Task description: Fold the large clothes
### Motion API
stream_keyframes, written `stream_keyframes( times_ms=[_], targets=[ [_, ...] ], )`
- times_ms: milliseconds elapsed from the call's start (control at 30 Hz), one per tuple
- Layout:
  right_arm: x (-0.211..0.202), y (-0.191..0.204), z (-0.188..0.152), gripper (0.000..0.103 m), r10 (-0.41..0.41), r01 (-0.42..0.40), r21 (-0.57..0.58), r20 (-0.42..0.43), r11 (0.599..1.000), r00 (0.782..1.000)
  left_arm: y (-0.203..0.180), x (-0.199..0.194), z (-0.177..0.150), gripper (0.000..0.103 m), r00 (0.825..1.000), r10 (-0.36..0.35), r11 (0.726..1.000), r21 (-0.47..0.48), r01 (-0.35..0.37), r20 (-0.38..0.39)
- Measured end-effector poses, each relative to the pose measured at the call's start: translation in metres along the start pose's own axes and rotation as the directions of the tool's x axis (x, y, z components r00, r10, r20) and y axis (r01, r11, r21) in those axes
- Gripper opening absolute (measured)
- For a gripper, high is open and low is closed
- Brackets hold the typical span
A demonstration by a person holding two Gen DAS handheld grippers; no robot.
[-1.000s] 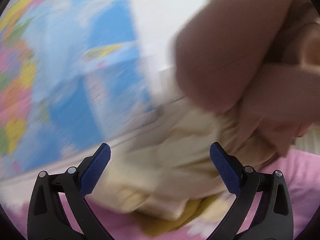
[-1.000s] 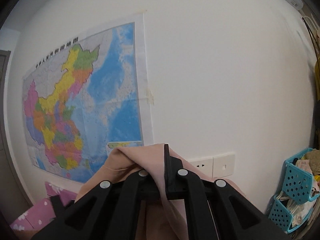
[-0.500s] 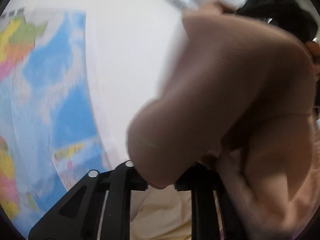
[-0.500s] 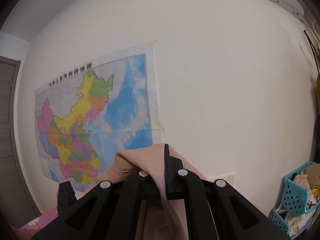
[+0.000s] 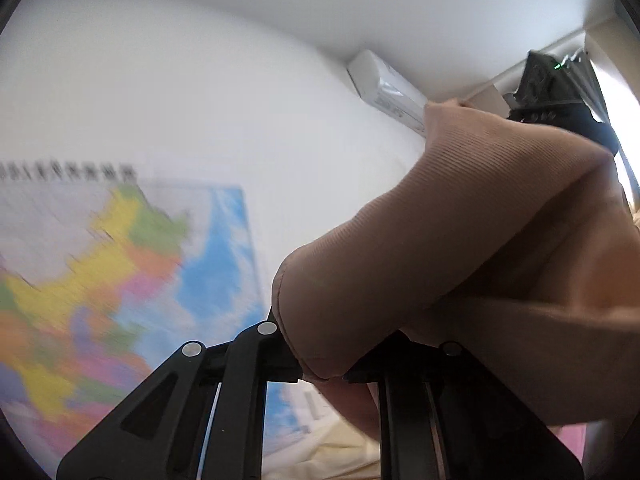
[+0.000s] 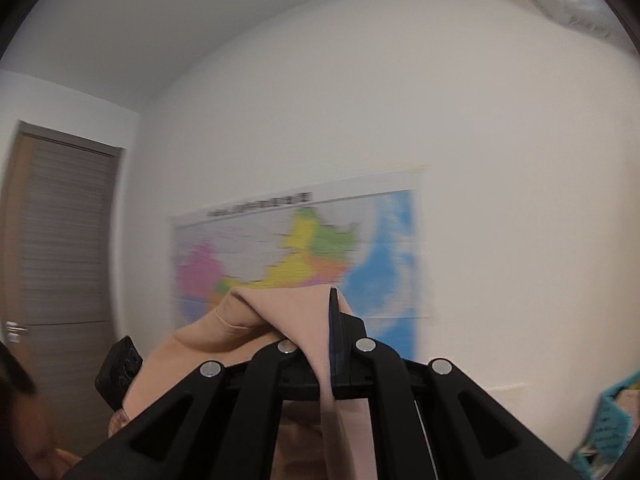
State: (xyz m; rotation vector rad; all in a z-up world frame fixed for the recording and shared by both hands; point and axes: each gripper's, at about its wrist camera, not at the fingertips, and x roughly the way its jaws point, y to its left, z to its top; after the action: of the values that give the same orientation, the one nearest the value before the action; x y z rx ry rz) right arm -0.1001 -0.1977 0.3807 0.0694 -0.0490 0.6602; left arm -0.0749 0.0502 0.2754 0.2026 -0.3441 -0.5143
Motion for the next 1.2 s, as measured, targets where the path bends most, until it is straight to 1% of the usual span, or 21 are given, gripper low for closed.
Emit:
stream_keyframes(
  times_ms=[200,300,367,400,500,533,567,600,633,667,700,733,767,800,833,900,967,1000,1067,1133,1200],
  targets=[
    [0.022,0.016,-0.014,0.002,0.252,-0.242,0.144,-0.055,0.960,0.966,0.002,-0.090,0.053,0.014,0.987,0.129,0.990,0.065,-0.123,-0.095],
    [0.066,0.006,-0.053,0.002,0.333,-0.292,0.261,-0.126,0.920,0.935,0.005,-0.116,0.059,0.014,0.958,0.188,0.982,0.064,-0.178,-0.215],
    [0.114,-0.005,-0.101,0.002,0.390,-0.298,0.361,-0.217,0.884,0.895,0.015,-0.104,0.042,0.014,0.911,0.251,0.968,0.079,-0.238,-0.326],
    [0.145,-0.010,-0.133,0.003,0.399,-0.263,0.415,-0.285,0.871,0.872,0.021,-0.098,0.025,0.014,0.882,0.267,0.963,0.083,-0.255,-0.389],
    [0.225,-0.015,-0.232,0.004,0.406,-0.142,0.493,-0.482,0.858,0.777,0.049,-0.080,-0.048,0.014,0.755,0.270,0.953,0.054,-0.299,-0.597],
    [0.247,-0.017,-0.266,0.005,0.407,-0.099,0.508,-0.542,0.856,0.735,0.062,-0.071,-0.085,0.014,0.692,0.261,0.946,0.037,-0.321,-0.673],
    [0.271,-0.019,-0.307,0.005,0.410,-0.046,0.519,-0.615,0.854,0.673,0.074,-0.064,-0.122,0.014,0.632,0.237,0.943,0.019,-0.331,-0.738],
    [0.292,-0.023,-0.350,0.006,0.369,0.040,0.502,-0.687,0.864,0.626,0.080,-0.064,-0.146,0.014,0.593,0.222,0.939,0.005,-0.345,-0.774],
    [0.301,-0.024,-0.373,0.007,0.355,0.076,0.487,-0.725,0.870,0.591,0.096,-0.057,-0.182,0.014,0.532,0.204,0.927,-0.013,-0.375,-0.822],
    [0.316,-0.028,-0.408,0.009,0.314,0.138,0.441,-0.794,0.887,0.521,0.104,-0.053,-0.211,0.014,0.483,0.196,0.918,-0.014,-0.396,-0.853],
    [0.319,-0.033,-0.421,0.017,0.279,0.183,0.418,-0.816,0.890,0.506,0.107,-0.054,-0.230,0.014,0.449,0.201,0.910,-0.004,-0.414,-0.870],
    [0.320,-0.042,-0.437,0.036,0.242,0.239,0.395,-0.839,0.887,0.488,0.116,-0.051,-0.252,0.014,0.411,0.194,0.901,-0.004,-0.434,-0.891],
    [0.317,-0.047,-0.439,0.048,0.210,0.262,0.369,-0.850,0.892,0.482,0.124,-0.049,-0.267,0.014,0.386,0.178,0.892,-0.017,-0.452,-0.905],
    [0.310,-0.054,-0.436,0.070,0.153,0.296,0.332,-0.854,0.895,0.497,0.137,-0.047,-0.277,0.014,0.363,0.167,0.878,-0.029,-0.478,-0.917],
    [0.298,-0.059,-0.427,0.074,0.109,0.310,0.309,-0.844,0.899,0.525,0.151,-0.046,-0.290,0.014,0.359,0.148,0.868,-0.053,-0.494,-0.922],
    [0.273,-0.059,-0.406,0.074,0.101,0.265,0.300,-0.814,0.916,0.572,0.169,-0.051,-0.303,0.014,0.352,0.128,0.844,-0.085,-0.530,-0.927],
    [0.243,-0.044,-0.388,0.079,0.123,0.187,0.293,-0.784,0.938,0.608,0.168,-0.061,-0.304,0.020,0.366,0.099,0.836,-0.122,-0.535,-0.925],
    [0.231,-0.032,-0.383,0.086,0.140,0.132,0.276,-0.776,0.952,0.615,0.173,-0.063,-0.306,0.022,0.367,0.089,0.833,-0.133,-0.538,-0.926],
    [0.204,0.006,-0.380,0.089,0.123,0.029,0.178,-0.778,0.984,0.616,0.173,-0.051,-0.310,0.029,0.374,0.079,0.834,-0.144,-0.533,-0.924],
    [0.185,0.045,-0.390,0.093,0.135,-0.065,0.120,-0.782,0.991,0.608,0.173,-0.051,-0.311,0.038,0.374,0.075,0.835,-0.148,-0.531,-0.924],
    [0.188,0.074,-0.404,0.093,0.088,-0.104,0.031,-0.798,0.994,0.596,0.171,-0.051,-0.313,0.039,0.365,0.075,0.836,-0.141,-0.530,-0.928]
  ],
)
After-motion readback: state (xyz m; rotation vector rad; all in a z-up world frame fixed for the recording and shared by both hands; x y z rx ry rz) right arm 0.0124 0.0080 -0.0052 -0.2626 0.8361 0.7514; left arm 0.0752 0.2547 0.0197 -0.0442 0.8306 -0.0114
